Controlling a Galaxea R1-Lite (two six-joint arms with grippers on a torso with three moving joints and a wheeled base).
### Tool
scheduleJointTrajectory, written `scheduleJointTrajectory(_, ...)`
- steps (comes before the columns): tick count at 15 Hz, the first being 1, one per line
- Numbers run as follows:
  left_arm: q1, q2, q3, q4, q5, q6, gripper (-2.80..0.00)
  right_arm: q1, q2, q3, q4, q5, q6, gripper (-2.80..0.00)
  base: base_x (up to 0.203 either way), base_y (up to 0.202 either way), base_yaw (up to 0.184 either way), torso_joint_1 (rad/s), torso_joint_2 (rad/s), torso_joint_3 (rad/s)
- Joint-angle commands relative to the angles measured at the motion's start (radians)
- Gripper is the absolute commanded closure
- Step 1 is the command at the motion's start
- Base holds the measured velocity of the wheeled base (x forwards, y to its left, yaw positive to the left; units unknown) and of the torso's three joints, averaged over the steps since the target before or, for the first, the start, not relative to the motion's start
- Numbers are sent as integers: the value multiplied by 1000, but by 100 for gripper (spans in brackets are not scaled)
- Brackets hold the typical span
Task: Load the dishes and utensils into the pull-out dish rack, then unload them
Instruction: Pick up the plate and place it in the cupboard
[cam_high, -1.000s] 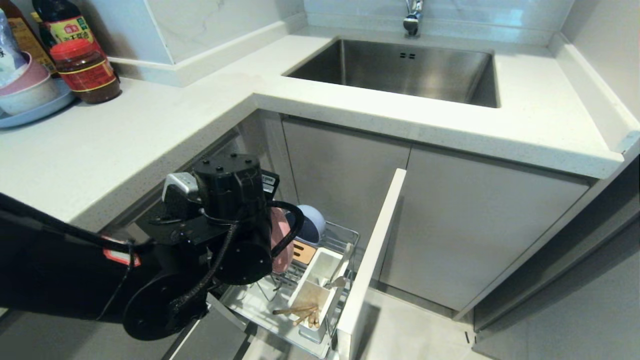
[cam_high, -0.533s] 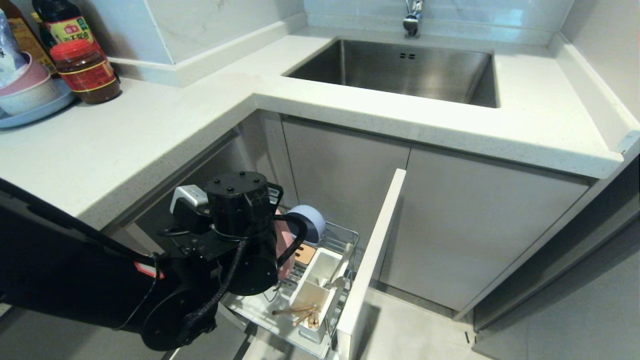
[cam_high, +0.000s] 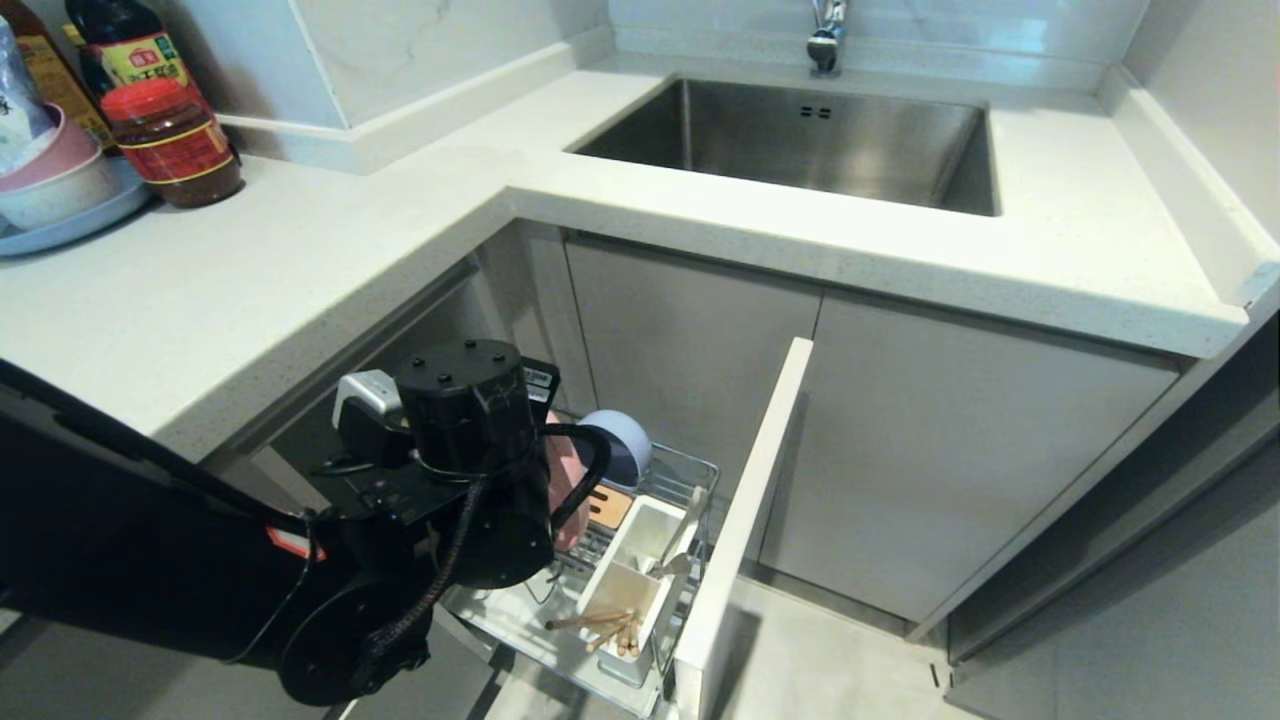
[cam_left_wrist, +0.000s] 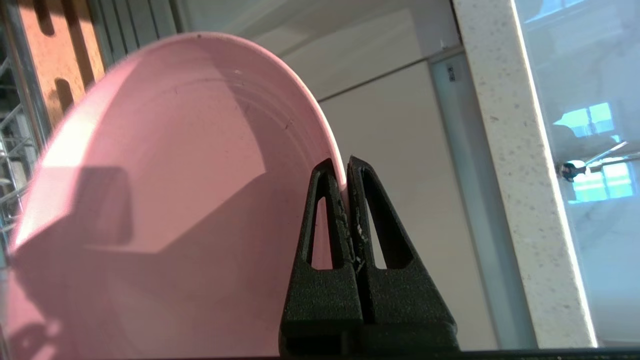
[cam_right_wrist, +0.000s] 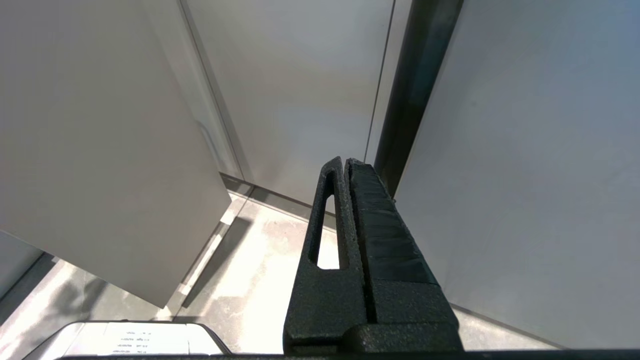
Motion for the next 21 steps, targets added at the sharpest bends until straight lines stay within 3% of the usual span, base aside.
scheduleJointTrajectory(1,0,-4,5,-7,4,-9,0,0,0,0,0,0,0,0,0,0,0,0,0,0)
scheduleJointTrajectory(12,0,20,27,3,17,-1,0,0,0,0,0,0,0,0,0,0,0,0,0,0)
scheduleJointTrajectory(21,0,31,117,-5,13,-5,0,0,0,0,0,0,0,0,0,0,0,0,0,0)
